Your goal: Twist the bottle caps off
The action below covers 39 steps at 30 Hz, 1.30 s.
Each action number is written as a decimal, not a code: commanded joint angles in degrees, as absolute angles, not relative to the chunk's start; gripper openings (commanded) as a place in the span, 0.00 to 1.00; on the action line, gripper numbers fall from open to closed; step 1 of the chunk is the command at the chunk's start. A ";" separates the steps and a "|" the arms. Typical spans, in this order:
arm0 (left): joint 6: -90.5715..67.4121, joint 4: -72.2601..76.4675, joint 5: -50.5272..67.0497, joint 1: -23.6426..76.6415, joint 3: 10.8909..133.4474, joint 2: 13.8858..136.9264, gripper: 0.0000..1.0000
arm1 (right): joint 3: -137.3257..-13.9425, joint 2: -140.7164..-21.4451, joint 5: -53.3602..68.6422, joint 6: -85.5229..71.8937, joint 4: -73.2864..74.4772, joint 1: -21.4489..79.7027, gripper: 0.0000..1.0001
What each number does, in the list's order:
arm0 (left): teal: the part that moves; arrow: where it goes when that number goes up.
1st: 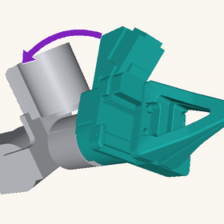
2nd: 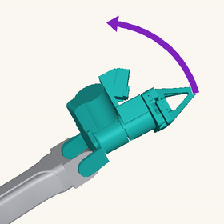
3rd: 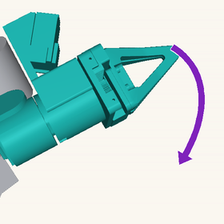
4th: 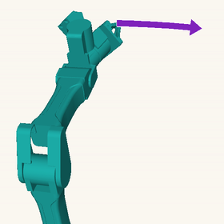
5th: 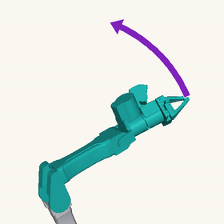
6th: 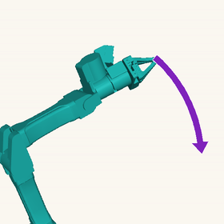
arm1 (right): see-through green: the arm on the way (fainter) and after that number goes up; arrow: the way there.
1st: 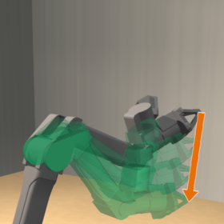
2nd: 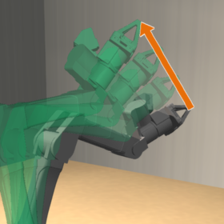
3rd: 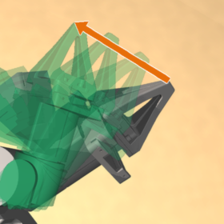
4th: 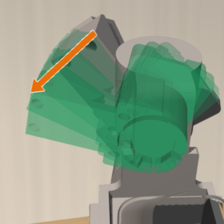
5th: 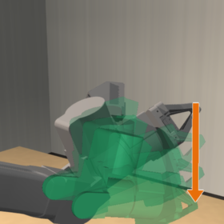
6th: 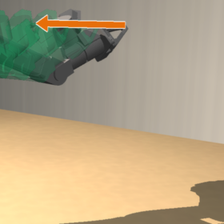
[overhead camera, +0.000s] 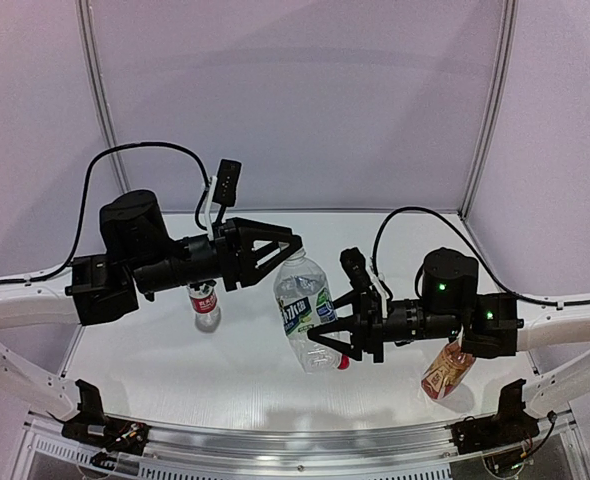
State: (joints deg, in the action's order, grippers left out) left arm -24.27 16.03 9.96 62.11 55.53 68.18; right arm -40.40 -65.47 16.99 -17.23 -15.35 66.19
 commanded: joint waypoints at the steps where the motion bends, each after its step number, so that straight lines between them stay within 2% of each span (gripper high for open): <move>1: -24.26 15.97 11.76 61.70 58.00 69.46 0.43 | -40.52 -65.89 18.02 -16.80 -16.44 66.02 0.00; 9: -24.63 15.29 11.25 61.88 58.48 70.44 0.21 | -40.68 -66.17 16.02 -16.78 -15.82 66.01 0.00; 14: -23.64 12.98 1.81 64.57 59.39 72.46 0.19 | -40.88 -66.18 11.01 -17.03 -14.32 66.01 0.00; 20: -25.73 1.87 -22.53 71.07 69.13 79.72 0.19 | -41.72 -66.19 -2.01 -17.87 -9.55 65.99 0.00; 22: -28.98 -1.70 -27.47 72.41 71.83 82.09 0.19 | -41.79 -66.10 -4.74 -18.07 -8.65 66.00 0.00; 32: -34.25 -6.00 -32.59 75.40 77.40 87.69 0.20 | -42.65 -66.55 -10.79 -18.22 -5.82 66.00 0.00; 35: -34.45 -5.81 -32.29 76.01 77.43 87.56 0.27 | -42.97 -66.88 -10.21 -18.18 -5.72 66.08 0.00; 39: -34.39 -5.59 -31.29 76.28 77.34 87.13 0.43 | -42.74 -66.65 -9.63 -18.06 -6.18 66.01 0.00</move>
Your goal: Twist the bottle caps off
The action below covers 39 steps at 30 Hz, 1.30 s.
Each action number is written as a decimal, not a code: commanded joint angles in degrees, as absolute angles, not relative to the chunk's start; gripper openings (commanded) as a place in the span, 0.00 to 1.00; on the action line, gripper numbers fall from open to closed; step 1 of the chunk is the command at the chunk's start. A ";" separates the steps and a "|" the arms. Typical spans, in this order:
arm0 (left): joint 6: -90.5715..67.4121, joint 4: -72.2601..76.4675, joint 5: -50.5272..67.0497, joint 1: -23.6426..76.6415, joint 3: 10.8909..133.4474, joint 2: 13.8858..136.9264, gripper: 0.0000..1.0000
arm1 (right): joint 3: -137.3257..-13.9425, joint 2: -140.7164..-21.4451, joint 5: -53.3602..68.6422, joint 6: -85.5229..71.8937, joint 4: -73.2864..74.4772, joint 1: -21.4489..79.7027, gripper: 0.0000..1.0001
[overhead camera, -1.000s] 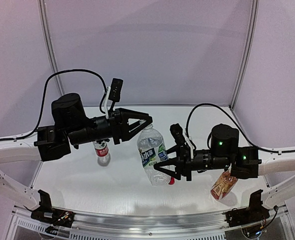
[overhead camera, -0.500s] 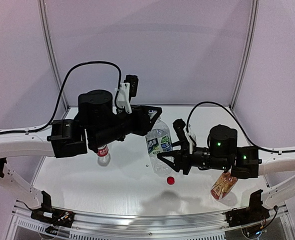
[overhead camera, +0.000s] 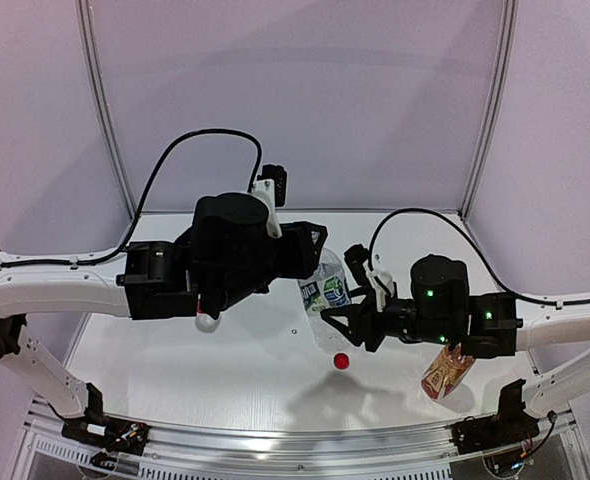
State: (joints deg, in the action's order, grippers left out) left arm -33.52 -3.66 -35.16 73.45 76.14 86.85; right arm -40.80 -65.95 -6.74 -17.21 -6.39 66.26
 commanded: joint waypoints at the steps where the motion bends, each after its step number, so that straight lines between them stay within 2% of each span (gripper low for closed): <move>1: -34.23 -5.47 -31.30 76.43 77.32 87.06 0.46 | -42.64 -66.60 -9.57 -18.02 -6.37 66.01 0.00; 4: -33.47 -4.95 -30.65 76.77 77.32 86.55 0.52 | -42.54 -66.53 -9.32 -17.93 -6.55 66.05 0.00; 7: -31.83 -5.24 -30.66 77.30 77.44 85.42 0.63 | -42.63 -66.55 -8.99 -17.84 -6.51 66.06 0.00; 12: -28.40 -6.03 -36.80 79.89 75.14 79.36 0.82 | -42.38 -65.91 -8.71 -17.84 -6.66 66.01 0.00; 16: -28.43 -6.04 -39.44 80.24 70.06 73.42 0.90 | -42.00 -65.44 -8.10 -17.68 -7.26 66.03 0.00; 23: -24.01 0.81 -38.92 80.26 59.26 63.74 0.92 | -41.19 -64.74 -5.18 -17.26 -9.20 66.01 0.00; 28: -12.27 8.76 -23.95 79.22 56.26 61.10 0.91 | -40.03 -64.07 1.78 -16.70 -12.59 66.01 0.00; 34: -11.35 8.65 -1.10 71.11 58.40 63.25 0.87 | -38.92 -63.04 9.40 -16.33 -15.73 66.05 0.00; 39: -12.07 8.64 3.61 67.28 60.68 66.39 0.82 | -38.57 -63.26 11.75 -16.00 -17.14 66.03 0.00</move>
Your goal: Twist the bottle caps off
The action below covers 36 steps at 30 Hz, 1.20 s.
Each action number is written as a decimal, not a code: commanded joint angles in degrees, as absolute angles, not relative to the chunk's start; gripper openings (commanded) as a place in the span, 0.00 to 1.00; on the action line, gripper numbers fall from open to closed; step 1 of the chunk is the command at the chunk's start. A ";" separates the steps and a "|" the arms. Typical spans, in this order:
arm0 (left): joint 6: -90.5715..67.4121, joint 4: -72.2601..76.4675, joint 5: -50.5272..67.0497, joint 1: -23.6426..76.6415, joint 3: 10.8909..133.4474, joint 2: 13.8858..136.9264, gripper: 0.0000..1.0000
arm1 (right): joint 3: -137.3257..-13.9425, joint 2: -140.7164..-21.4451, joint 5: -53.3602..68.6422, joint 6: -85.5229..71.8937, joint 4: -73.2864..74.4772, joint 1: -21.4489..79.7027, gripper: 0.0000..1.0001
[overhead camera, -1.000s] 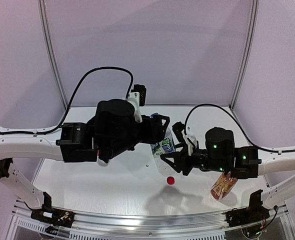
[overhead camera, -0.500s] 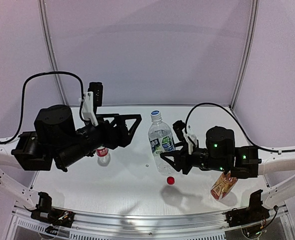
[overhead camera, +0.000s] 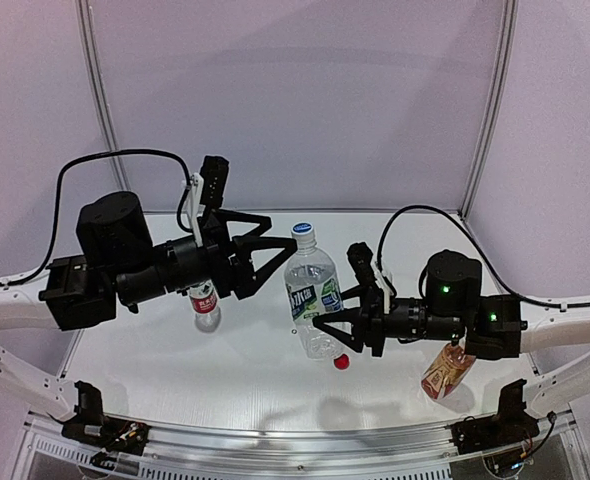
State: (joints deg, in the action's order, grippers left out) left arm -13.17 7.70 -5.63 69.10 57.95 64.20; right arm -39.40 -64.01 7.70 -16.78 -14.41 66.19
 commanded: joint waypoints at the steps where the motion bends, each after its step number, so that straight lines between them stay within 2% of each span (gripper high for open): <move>1: -12.31 8.61 4.35 66.68 61.15 66.76 0.80 | -38.65 -63.42 12.11 -16.00 -17.27 66.01 0.00; 5: -12.84 9.13 8.32 65.31 62.55 69.00 0.74 | -38.92 -63.93 12.75 -15.97 -17.15 66.03 0.00; 10: -12.55 8.19 8.24 65.17 64.09 70.34 0.61 | -39.10 -64.38 12.74 -15.91 -17.06 66.08 0.00; 20: -12.50 7.21 7.46 64.99 64.86 71.33 0.44 | -39.15 -64.34 12.83 -15.91 -16.96 66.01 0.00; 27: -12.83 6.94 7.04 65.00 65.16 71.70 0.17 | -39.20 -64.34 12.38 -15.73 -16.75 66.01 0.00; 33: -14.91 6.34 3.31 65.03 64.76 72.22 0.15 | -39.11 -63.69 8.51 -15.69 -15.83 66.06 0.00; 36: -19.78 4.86 -4.35 65.64 65.08 72.96 0.14 | -39.26 -63.25 -1.67 -16.26 -12.71 66.02 0.00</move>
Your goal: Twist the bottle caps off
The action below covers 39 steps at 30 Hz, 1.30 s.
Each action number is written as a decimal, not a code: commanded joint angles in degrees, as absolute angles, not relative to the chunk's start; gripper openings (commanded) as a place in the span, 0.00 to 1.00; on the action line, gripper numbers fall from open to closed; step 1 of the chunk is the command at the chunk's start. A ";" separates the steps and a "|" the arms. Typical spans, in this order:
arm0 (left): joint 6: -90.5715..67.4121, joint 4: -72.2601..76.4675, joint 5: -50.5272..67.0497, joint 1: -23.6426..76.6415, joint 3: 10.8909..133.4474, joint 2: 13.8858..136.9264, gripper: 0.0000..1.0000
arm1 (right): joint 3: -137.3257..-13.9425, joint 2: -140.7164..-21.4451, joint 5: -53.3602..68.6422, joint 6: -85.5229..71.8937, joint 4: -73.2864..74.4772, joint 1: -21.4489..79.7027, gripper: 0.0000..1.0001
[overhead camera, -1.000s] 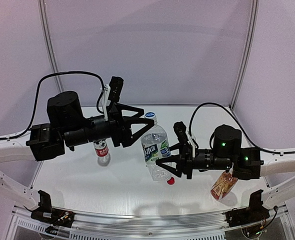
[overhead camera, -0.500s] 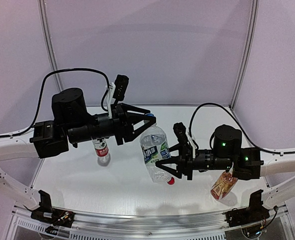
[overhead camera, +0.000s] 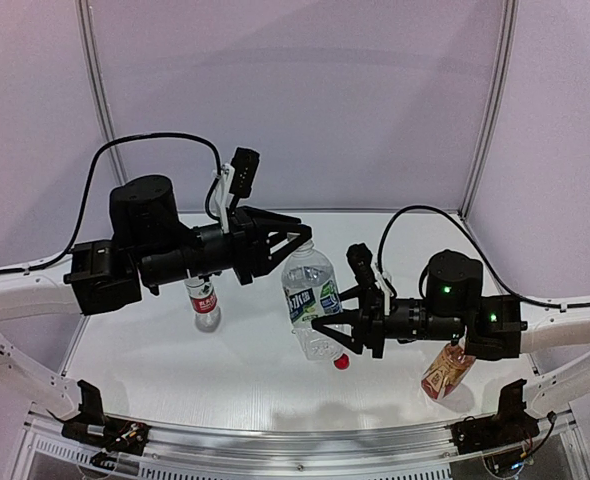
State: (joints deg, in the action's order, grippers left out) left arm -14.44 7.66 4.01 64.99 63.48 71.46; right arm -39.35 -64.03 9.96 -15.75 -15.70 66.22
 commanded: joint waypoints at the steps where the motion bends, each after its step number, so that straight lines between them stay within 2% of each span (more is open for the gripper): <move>1: -21.43 3.64 -8.19 65.96 65.68 73.28 0.14 | -39.28 -63.09 -6.31 -16.46 -11.53 66.01 0.00; 4: -24.52 -0.08 -13.95 67.00 68.11 75.08 0.15 | -39.44 -62.70 -17.17 -17.76 -8.51 66.02 0.00; 7: -26.23 -3.42 -17.49 68.25 70.37 77.02 0.15 | -39.70 -62.69 -20.77 -18.55 -7.22 66.00 0.00; 15: -26.82 -3.64 -22.36 69.86 73.15 78.01 0.18 | -41.10 -64.65 -21.23 -18.78 -5.89 66.01 0.00; 22: -26.62 -10.06 -23.36 65.20 75.83 74.80 0.19 | -41.45 -64.94 -21.42 -18.74 -5.13 66.06 0.00; 31: -28.76 -7.10 -20.15 61.59 68.83 67.43 0.21 | -42.07 -66.07 -21.18 -18.67 -4.82 66.01 0.00; 35: -27.90 -15.34 -20.37 61.59 70.44 68.76 0.24 | -41.43 -64.81 -21.99 -18.93 -4.89 66.02 0.00; 39: -28.47 -27.74 -24.76 63.25 75.32 75.92 0.24 | -39.96 -62.76 -23.71 -19.35 -5.94 66.01 0.00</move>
State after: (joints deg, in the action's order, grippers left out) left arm -28.16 -13.58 -21.54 61.95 71.70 69.52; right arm -40.86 -65.21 -21.06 -18.31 -5.63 66.08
